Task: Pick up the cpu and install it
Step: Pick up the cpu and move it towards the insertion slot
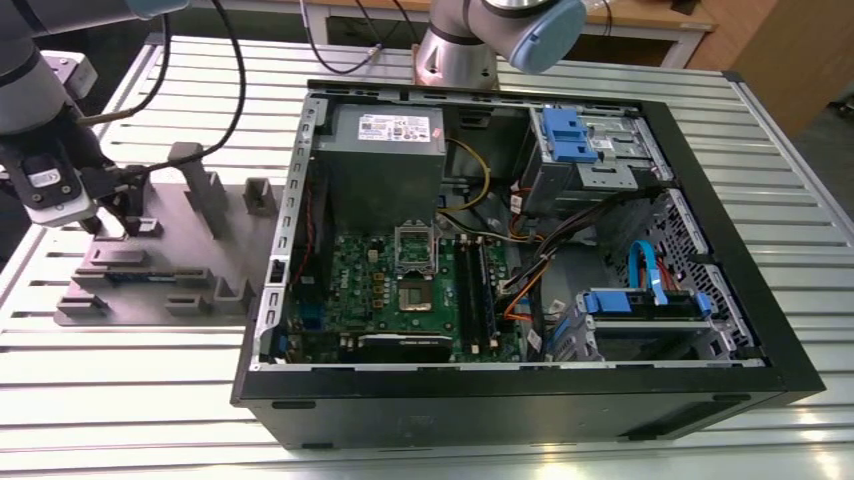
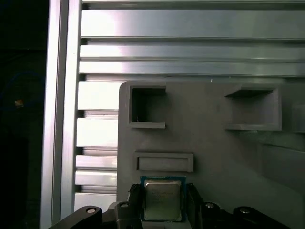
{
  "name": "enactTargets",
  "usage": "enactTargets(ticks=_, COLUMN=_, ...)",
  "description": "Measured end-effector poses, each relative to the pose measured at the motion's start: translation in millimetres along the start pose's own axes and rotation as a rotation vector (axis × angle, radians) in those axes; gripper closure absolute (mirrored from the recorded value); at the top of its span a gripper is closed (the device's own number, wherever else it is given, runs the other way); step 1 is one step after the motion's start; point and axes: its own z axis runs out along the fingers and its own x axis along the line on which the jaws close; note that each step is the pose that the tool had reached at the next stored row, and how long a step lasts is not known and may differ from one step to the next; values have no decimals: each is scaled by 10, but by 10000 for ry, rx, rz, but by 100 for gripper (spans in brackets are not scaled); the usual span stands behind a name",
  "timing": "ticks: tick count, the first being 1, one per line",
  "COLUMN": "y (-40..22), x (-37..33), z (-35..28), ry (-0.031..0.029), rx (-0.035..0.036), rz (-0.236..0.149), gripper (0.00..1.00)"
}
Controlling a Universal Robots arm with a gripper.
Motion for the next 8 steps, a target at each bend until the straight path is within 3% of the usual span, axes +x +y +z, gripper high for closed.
enactTargets(ticks=8, y=1, x=1, z=-22, ry=0, rx=0, rz=0, gripper=53)
